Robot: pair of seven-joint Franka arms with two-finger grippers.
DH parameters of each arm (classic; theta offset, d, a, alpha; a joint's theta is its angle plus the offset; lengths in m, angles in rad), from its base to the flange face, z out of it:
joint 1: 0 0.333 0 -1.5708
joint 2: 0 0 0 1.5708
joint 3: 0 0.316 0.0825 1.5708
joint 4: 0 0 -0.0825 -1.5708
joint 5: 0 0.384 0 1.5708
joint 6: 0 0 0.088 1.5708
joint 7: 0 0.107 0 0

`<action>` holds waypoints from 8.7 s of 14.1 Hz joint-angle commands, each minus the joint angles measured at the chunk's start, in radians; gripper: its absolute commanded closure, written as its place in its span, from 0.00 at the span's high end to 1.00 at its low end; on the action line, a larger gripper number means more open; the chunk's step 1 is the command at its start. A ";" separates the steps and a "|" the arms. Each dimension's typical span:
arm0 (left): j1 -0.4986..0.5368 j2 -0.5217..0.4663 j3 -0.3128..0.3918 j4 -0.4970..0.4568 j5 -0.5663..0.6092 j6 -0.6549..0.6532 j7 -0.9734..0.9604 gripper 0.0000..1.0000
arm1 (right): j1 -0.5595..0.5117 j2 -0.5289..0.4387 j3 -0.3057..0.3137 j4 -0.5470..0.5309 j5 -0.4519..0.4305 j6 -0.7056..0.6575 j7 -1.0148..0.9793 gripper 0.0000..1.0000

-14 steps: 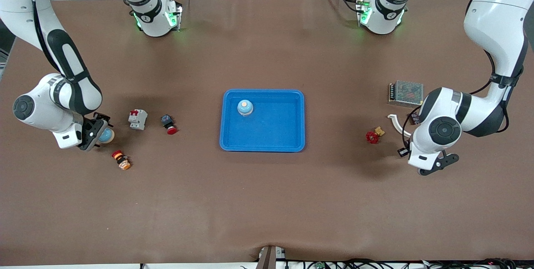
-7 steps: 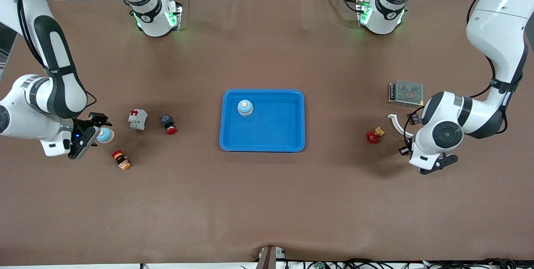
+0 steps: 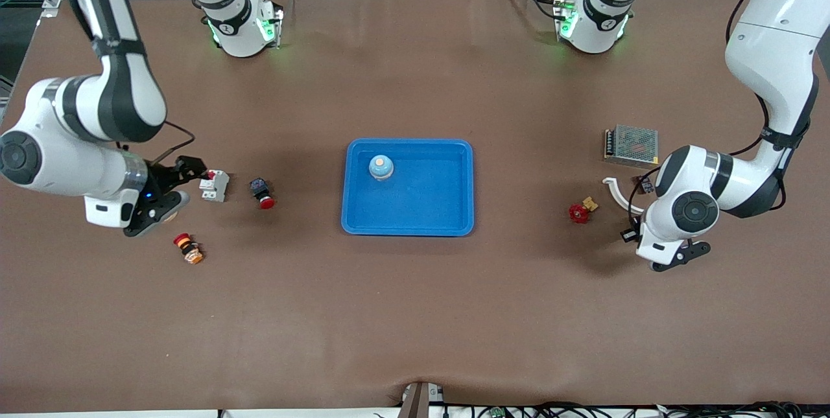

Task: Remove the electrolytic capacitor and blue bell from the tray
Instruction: 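Carry the capacitor toward the arc while the right gripper lowers the bell, then release the capacitor by the arc while the right gripper reaches the bell, then grasp the second bell with the right gripper while the left gripper withdraws, then carry the bell with the right gripper toward the red buttons, then lower the bell beside the first bell, open the right gripper, withdraw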

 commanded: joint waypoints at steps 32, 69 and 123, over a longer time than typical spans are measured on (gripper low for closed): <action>0.005 -0.410 -0.100 0.328 -0.345 -0.516 0.530 1.00 | 0.671 0.224 -0.015 -0.152 0.000 0.625 1.250 1.00; -0.401 -0.768 0.348 0.161 -0.619 -0.607 0.651 1.00 | 0.667 0.255 -0.021 -0.067 -0.057 0.498 1.224 0.47; -0.397 -0.746 0.323 0.170 -0.603 -0.613 0.653 1.00 | 0.012 0.350 -0.018 -0.109 -0.072 0.677 -0.353 0.50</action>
